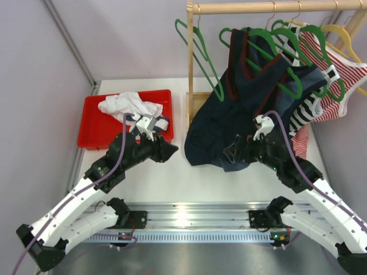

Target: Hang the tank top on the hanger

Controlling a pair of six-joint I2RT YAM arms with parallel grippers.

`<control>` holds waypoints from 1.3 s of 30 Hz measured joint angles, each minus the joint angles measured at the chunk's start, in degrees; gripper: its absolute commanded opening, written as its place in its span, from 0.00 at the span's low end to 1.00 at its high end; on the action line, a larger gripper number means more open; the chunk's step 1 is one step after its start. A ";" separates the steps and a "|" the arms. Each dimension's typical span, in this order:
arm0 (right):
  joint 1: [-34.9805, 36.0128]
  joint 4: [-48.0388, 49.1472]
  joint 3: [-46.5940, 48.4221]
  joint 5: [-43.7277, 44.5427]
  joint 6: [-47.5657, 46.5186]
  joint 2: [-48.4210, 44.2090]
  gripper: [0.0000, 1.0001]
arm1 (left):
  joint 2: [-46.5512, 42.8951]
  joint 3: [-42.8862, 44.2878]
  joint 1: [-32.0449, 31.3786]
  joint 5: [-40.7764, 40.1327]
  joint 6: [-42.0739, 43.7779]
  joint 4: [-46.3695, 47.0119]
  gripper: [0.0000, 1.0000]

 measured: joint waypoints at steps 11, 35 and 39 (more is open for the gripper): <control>0.00 0.04 0.00 -2.23 -0.02 1.88 1.00 | 0.02 0.13 0.00 -3.63 -1.36 -0.28 0.49; 0.00 2.80 -0.07 -8.59 0.00 6.45 1.00 | 43.78 17.57 21.86 -30.53 -13.33 -8.50 0.71; 0.00 3.41 -0.72 -9.11 0.44 6.27 1.00 | 48.57 17.59 22.82 -26.10 -12.46 -3.93 0.71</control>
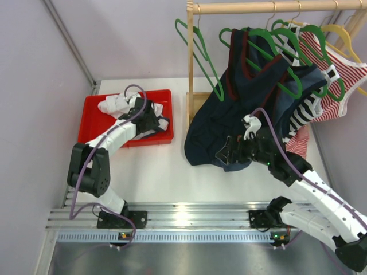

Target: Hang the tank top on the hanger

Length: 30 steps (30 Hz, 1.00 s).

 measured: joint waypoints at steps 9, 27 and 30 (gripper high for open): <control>0.00 -0.02 -0.85 -0.46 0.37 -0.70 1.00 | 6.32 0.11 0.28 6.86 1.99 10.01 0.70; 0.00 0.11 -1.20 -0.87 1.03 -2.51 1.00 | 12.39 1.66 0.87 9.66 4.85 17.00 0.00; 0.00 0.42 -1.22 -0.92 1.05 -2.43 1.00 | 10.40 2.62 0.87 9.22 6.23 14.99 0.00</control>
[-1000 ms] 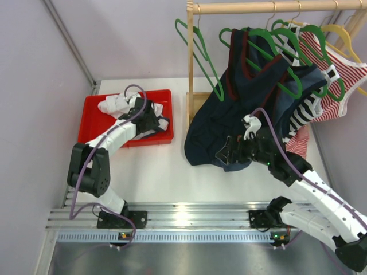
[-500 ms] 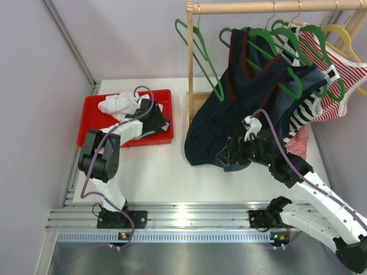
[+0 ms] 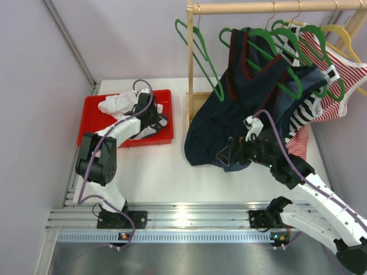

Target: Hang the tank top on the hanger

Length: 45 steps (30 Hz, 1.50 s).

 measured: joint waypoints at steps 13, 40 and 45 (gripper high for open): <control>0.02 2.60 0.61 -0.02 -0.22 1.68 1.00 | -24.11 9.29 0.00 3.65 8.87 -12.87 0.00; 10.12 7.61 7.30 5.90 0.57 6.25 1.00 | -28.65 48.22 -2.40 18.58 11.32 -25.90 0.00; 25.42 10.99 9.79 18.71 4.87 11.50 1.00 | -28.87 44.54 -5.84 16.17 10.80 -25.90 0.00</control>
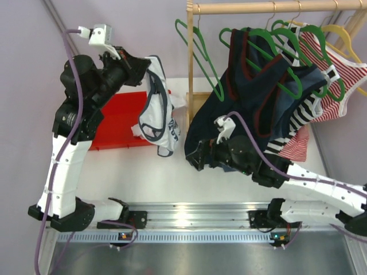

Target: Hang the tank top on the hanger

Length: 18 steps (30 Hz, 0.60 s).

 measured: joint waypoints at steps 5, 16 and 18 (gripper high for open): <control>10.45 1.90 3.50 15.56 4.74 6.47 1.00 | 0.00 -2.01 -3.37 -2.71 0.04 0.00 0.00; 14.78 1.68 15.78 32.87 6.95 20.04 0.98 | -0.28 -5.55 -13.31 -9.53 2.16 0.48 0.00; 14.78 1.95 15.61 34.05 5.31 19.06 0.98 | -1.09 -7.41 -13.84 -9.14 2.29 0.33 0.00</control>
